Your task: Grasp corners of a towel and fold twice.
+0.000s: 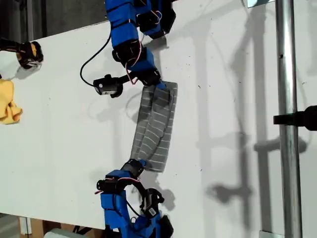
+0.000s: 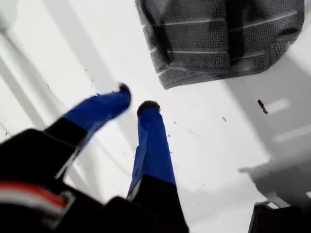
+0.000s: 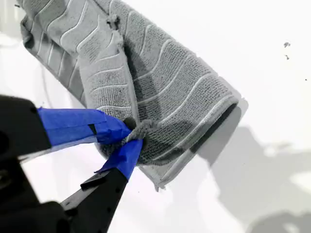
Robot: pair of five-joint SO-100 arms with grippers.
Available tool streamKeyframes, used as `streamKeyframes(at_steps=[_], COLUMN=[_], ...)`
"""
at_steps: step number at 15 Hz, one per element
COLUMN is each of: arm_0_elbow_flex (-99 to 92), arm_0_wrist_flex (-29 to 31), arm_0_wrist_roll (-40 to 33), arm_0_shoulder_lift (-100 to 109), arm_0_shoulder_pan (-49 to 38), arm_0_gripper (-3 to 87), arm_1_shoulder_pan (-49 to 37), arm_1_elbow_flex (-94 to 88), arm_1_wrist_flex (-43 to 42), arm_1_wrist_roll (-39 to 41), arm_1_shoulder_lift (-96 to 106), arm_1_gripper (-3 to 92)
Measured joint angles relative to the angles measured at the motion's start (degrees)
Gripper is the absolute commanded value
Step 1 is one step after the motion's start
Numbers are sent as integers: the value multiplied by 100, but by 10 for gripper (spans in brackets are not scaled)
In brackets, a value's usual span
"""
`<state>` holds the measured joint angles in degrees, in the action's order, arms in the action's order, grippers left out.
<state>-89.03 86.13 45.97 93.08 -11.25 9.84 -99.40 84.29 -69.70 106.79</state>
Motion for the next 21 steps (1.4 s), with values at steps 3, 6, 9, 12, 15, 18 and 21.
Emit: streamKeyframes(at_steps=[3, 6, 9, 12, 15, 18, 21], arm_0_elbow_flex=[0, -185, -448, -501, -615, -615, -686], arm_0_wrist_flex=[264, 378, 387, 422, 431, 431, 422], arm_0_wrist_roll=[9, 9, 9, 9, 9, 9, 9], arm_0_shoulder_lift=[352, 1099, 1406, 1538, 1573, 1591, 1617], arm_0_shoulder_pan=[325, 431, 457, 448, 439, 448, 448], arm_0_gripper=[242, 257, 257, 252, 250, 246, 244], arm_1_shoulder_pan=[220, 272, 316, 325, 325, 272, 141], arm_1_elbow_flex=[88, 88, 264, 439, 466, 483, 545], arm_1_wrist_flex=[0, 0, 185, 237, 202, -44, -492], arm_1_wrist_roll=[-176, -352, -483, -519, -589, -686, -703], arm_1_shoulder_lift=[-35, -185, -545, -817, -1151, -1837, -2329], arm_1_gripper=[380, 382, 382, 378, 377, 373, 373])
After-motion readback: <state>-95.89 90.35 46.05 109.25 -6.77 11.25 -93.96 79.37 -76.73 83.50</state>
